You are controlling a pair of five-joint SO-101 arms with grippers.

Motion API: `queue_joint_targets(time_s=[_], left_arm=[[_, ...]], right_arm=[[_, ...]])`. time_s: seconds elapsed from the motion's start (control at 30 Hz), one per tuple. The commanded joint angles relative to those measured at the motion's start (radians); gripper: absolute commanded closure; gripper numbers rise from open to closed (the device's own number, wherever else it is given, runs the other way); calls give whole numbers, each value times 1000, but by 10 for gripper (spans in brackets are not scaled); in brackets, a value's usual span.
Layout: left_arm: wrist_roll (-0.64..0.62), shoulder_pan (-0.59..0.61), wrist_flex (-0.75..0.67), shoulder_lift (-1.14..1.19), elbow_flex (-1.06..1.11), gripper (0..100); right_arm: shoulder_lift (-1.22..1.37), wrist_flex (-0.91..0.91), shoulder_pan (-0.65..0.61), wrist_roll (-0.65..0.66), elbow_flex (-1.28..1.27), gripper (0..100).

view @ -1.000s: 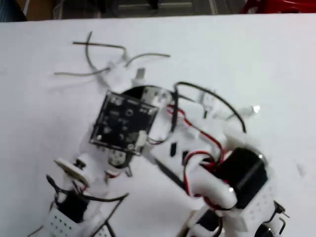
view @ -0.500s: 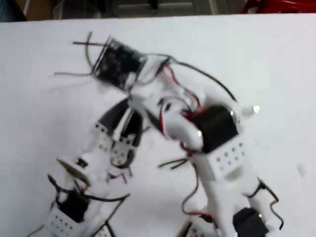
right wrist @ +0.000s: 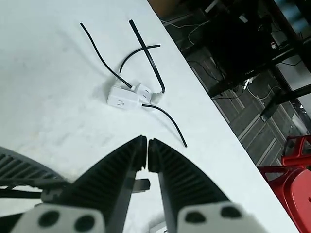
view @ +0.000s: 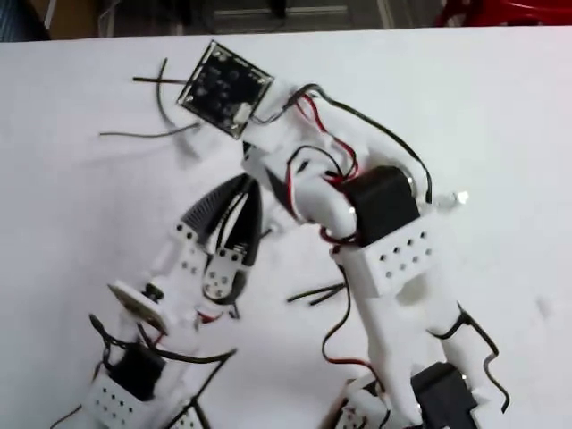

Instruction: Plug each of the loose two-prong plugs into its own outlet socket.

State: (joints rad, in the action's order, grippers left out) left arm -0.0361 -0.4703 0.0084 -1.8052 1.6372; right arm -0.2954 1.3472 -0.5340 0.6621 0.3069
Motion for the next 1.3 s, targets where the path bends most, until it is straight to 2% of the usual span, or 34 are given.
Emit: queue_joint_targets(time_s=[0.0, 0.27, 0.63, 0.77, 0.87, 0.93, 1.07, 1.27], left_arm=[[6, 4, -5, -13, -25, 977], [8, 4, -3, -13, -25, 977], [3, 5, 3, -8, -12, 977], [-9, 56, 101, -7, -58, 977], [-100, 102, 186, -2, -120, 977], [-110, 120, 207, 36, -163, 976], [-81, 119, 232, 251, -285, 976], [-83, 114, 402, 661, -588, 976]], right_arm=[[-8, -2, 39, 12, 5, 979], [-8, -15, 59, 9, -38, 979], [-8, 180, 84, 3, 440, 979], [-7, 292, 189, 2, 496, 979], [2, 366, 312, 0, 471, 979], [-7, 366, 394, 0, 400, 980], [-8, 366, 527, 0, 216, 980], [-8, 357, 687, 0, -101, 980]])
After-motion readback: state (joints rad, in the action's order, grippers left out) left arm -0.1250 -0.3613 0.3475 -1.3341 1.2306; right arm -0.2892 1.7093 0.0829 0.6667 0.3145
